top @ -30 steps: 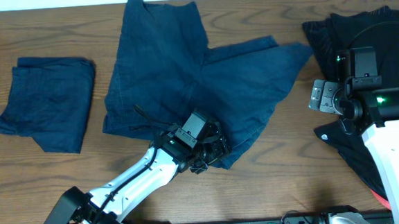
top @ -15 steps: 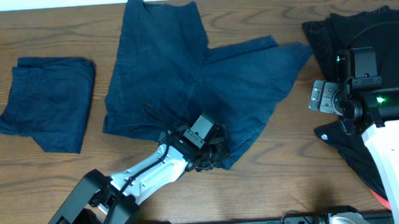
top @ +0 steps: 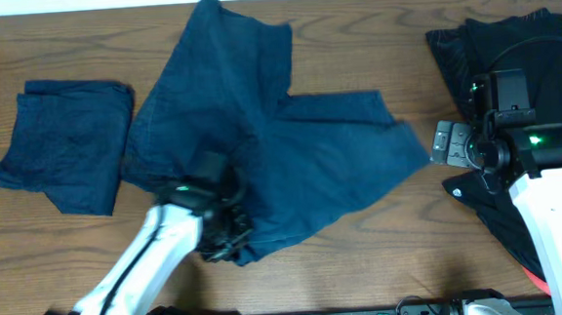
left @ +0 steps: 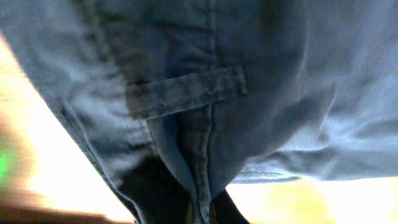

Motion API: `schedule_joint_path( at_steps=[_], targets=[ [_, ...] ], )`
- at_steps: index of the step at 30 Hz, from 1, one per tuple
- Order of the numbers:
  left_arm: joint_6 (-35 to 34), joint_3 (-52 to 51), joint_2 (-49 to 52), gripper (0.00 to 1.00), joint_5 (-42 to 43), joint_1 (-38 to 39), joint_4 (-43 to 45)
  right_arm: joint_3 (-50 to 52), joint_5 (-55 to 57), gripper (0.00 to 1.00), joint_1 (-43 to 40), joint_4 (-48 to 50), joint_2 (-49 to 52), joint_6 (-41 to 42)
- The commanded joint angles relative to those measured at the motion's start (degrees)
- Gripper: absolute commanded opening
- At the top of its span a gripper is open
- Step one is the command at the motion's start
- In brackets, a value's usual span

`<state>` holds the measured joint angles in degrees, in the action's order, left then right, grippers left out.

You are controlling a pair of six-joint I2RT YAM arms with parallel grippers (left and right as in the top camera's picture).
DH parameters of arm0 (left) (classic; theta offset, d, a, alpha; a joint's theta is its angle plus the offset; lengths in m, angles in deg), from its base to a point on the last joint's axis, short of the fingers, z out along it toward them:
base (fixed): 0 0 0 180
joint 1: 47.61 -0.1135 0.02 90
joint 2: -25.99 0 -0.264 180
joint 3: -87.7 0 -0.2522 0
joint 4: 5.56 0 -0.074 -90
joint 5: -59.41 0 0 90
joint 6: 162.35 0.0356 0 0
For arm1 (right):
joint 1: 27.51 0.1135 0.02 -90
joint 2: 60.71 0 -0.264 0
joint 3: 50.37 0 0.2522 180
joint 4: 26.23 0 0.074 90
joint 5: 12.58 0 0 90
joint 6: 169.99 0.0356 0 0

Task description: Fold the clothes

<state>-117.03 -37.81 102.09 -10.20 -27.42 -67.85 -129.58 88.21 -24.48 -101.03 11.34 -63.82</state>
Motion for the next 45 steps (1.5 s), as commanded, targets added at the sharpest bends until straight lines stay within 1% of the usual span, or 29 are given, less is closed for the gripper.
schedule_joint_path(
  at_steps=[1,5,9,14,16,19,23,27,29,31,32,33,34,36,39,43,44,45],
  targets=[
    [9.0,0.1,-4.7,0.06,-1.0,-6.2,-3.7,2.4,-7.7,0.99,-0.5,0.8,1.9,1.0],
    [10.6,0.1,-7.9,0.06,-1.3,-10.4,-7.1,6.1,-17.2,0.99,-0.4,2.4,4.6,0.5],
    [10.6,0.1,-8.4,0.06,-2.3,-11.3,-8.3,10.4,-19.0,0.99,-0.5,3.3,7.1,1.7],
    [10.6,0.1,-8.4,0.06,-2.3,-11.3,-8.9,18.7,-30.7,0.99,-0.5,10.5,8.2,3.5],
    [10.6,0.1,-8.4,0.06,-2.3,-11.3,-9.1,22.1,-31.2,0.99,-0.5,13.7,8.2,7.4],
    [10.6,0.1,-8.4,0.06,-2.3,-11.3,-10.0,25.7,-31.2,0.98,-0.5,16.6,8.2,10.5],
    [11.6,0.1,-8.4,0.06,-2.3,-11.3,-11.8,28.4,-31.1,0.98,-0.5,20.0,8.2,13.8],
    [11.7,0.1,-8.4,0.06,-2.5,-11.3,-13.2,30.5,-30.5,0.96,-0.5,24.5,8.2,18.8],
    [11.7,0.1,-8.4,0.06,-2.5,-11.3,-13.7,31.8,-30.2,0.82,-0.5,26.9,8.2,20.5],
    [11.7,0.1,-8.4,0.06,-2.7,-11.3,-14.3,32.7,-29.4,0.63,-0.5,28.3,8.2,22.2],
    [11.7,0.1,-8.4,0.06,-3.1,-11.3,-14.5,32.8,-28.6,0.49,-0.5,28.4,8.2,22.6],
    [11.8,0.1,-8.4,0.06,-3.4,-11.3,-14.7,32.8,-27.8,0.36,-0.5,28.4,8.2,22.6],
    [11.9,0.1,-8.4,0.06,-3.5,-11.3,-14.9,32.8,-27.3,0.28,-0.5,28.4,8.2,22.6],
    [12.1,0.1,-8.4,0.06,-3.6,-11.3,-15.3,32.8,-27.2,0.26,-0.5,28.5,8.2,22.6],
    [12.2,0.1,-8.4,0.06,-3.6,-11.3,-15.6,32.8,-27.3,0.32,-0.5,28.1,8.2,22.6],
    [12.1,0.1,-8.4,0.06,-3.6,-11.3,-15.7,32.8,-27.3,0.32,-0.5,26.0,8.2,21.6],
    [12.1,0.1,-8.4,0.06,-3.5,-11.3,-15.7,32.8,-27.3,0.31,-0.5,25.5,8.2,21.1],
    [12.1,0.1,-8.4,0.08,-3.5,-11.3,-15.7,32.8,-27.3,0.24,-0.5,25.1,8.2,20.5]
  ],
)
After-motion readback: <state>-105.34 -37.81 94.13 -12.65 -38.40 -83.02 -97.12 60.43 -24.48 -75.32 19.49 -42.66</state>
